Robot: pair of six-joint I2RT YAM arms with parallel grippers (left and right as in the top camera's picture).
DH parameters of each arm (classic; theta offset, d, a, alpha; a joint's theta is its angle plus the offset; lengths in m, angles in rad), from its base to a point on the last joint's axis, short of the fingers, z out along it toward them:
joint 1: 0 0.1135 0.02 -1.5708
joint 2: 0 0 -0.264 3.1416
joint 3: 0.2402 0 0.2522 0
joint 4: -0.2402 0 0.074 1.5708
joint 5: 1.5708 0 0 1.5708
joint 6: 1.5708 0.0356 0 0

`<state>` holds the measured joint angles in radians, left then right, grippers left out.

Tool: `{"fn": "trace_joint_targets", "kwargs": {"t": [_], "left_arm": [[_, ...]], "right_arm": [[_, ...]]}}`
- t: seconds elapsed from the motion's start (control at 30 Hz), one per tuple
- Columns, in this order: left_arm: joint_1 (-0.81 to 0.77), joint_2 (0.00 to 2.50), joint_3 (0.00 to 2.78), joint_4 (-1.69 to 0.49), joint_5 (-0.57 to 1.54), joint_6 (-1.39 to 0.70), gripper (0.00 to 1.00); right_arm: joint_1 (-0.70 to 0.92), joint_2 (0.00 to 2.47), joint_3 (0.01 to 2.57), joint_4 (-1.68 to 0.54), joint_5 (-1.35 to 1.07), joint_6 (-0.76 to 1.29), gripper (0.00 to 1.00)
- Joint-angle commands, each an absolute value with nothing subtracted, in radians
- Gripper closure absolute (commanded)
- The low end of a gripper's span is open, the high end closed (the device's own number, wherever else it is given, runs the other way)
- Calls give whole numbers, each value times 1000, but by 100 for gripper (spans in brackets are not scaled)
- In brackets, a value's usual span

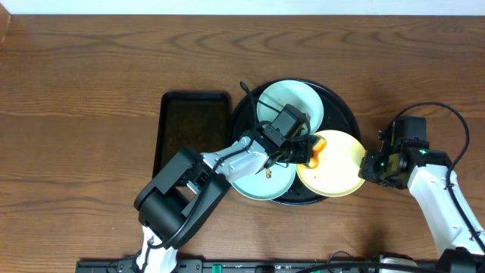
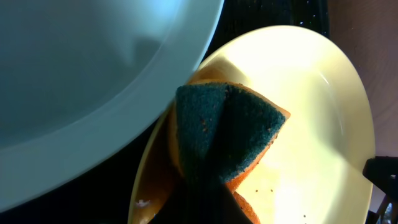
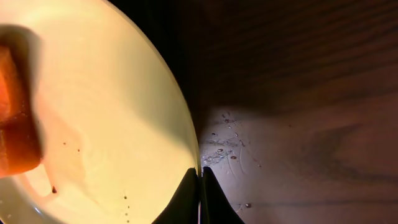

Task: Clean dirty plates on tray and stack at the side
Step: 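Scrub the yellow plate with the sponge held in the left gripper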

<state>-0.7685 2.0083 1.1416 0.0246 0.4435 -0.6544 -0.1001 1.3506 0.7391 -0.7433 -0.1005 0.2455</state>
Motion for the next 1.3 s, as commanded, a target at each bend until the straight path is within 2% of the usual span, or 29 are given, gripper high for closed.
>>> {"fn": "trace_joint_targets", "kwargs": {"t": [0.0,0.27,0.47,0.7,0.93,0.97,1.0,1.07,1.17,1.27], "left_arm": [[-771,1979,1139,-4,509,-649,92],[-863,1942,1138,-41,527,-649,92],[-923,1941,1136,-49,380,-615,92],[-875,1940,1139,-44,217,-533,92],[-772,1865,1144,-48,283,-504,92],[-765,1845,1144,-49,306,-486,92],[-756,1811,1144,-59,333,-462,92],[-752,1762,1144,-77,375,-439,92],[-753,1696,1144,-126,407,-394,92],[-744,1635,1144,-232,337,-344,92]], "right_arm": [[-92,1346,736,-752,-25,254,99],[-92,1346,736,-749,-23,254,99],[-92,1346,736,-749,-24,254,99],[-92,1346,736,-751,-25,254,99],[-92,1346,736,-752,-24,254,99],[-92,1346,736,-751,-24,254,97],[-92,1346,736,-748,-24,254,88],[-92,1346,736,-743,-24,254,80],[-92,1346,736,-740,-24,254,71],[-92,1346,736,-735,-24,254,68]]}}
